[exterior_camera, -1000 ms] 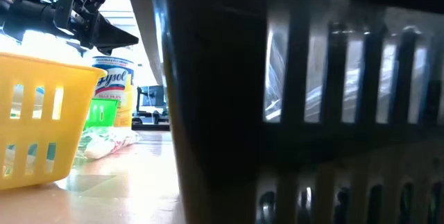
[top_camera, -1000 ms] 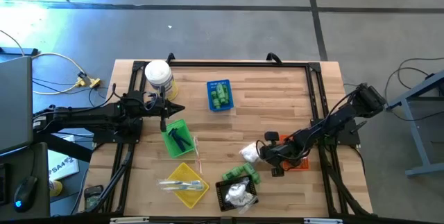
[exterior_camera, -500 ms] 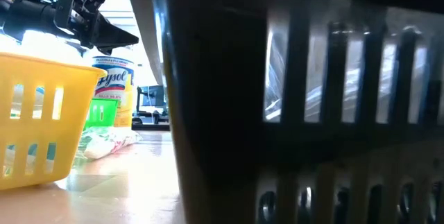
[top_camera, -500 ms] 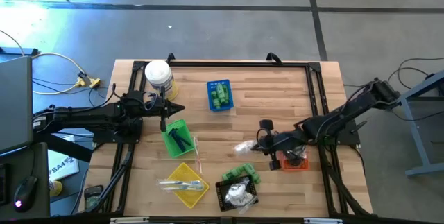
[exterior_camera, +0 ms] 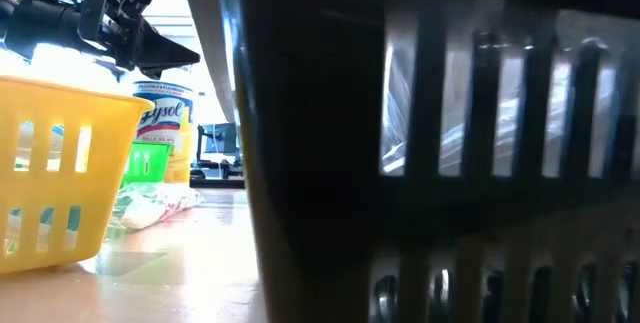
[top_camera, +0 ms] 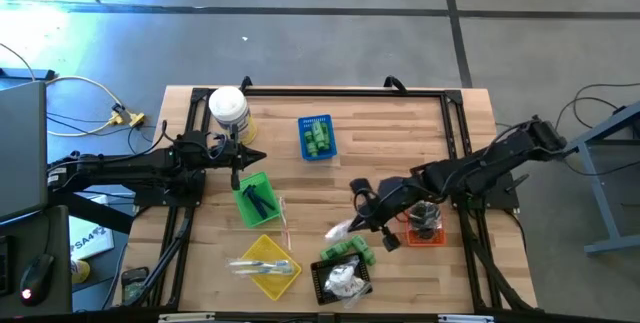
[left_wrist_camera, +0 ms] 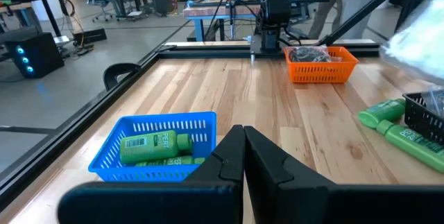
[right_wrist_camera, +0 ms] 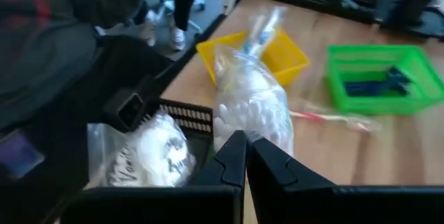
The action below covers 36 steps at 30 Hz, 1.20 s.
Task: Pick & Place Travel size toiletries
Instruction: Put the cotton pack into the black bin
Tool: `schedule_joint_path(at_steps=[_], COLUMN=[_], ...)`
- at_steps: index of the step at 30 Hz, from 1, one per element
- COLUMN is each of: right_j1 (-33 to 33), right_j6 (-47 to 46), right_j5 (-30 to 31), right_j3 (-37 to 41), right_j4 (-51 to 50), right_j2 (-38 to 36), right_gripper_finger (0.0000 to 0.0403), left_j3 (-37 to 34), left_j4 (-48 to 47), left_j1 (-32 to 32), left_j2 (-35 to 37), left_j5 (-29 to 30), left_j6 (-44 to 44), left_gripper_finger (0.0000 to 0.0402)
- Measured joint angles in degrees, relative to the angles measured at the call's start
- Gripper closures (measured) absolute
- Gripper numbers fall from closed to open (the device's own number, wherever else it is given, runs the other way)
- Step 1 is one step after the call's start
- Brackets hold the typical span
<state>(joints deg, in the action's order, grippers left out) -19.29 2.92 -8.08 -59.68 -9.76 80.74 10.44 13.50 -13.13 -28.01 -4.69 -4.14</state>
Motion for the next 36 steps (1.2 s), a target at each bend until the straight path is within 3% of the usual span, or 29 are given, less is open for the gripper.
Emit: schedule_joint_path(at_steps=[11, 26, 36], right_j1=[-2.35, -6.49, -6.56], right_j6=[-6.61, -13.26, -16.39], right_j5=[-14.97, -3.0, -5.03], right_j3=[-7.76, -8.15, -8.04], right_j4=[0.04, -1.99, -0.07], right_j2=[10.54, 11.37, 19.19], right_gripper_finger=[0.04, 0.04, 0.04], left_j3=[0.0, 0.0, 0.0], left_j4=[-0.15, -0.02, -0.02], left_j1=[0.0, 0.02, 0.02], left_j2=[0.02, 0.02, 0.04], left_j5=[-0.02, -0.48, -0.48], left_j6=[1.11, 2.93, 3.21], left_gripper_finger=[0.0401, 0.0401, 0.0402])
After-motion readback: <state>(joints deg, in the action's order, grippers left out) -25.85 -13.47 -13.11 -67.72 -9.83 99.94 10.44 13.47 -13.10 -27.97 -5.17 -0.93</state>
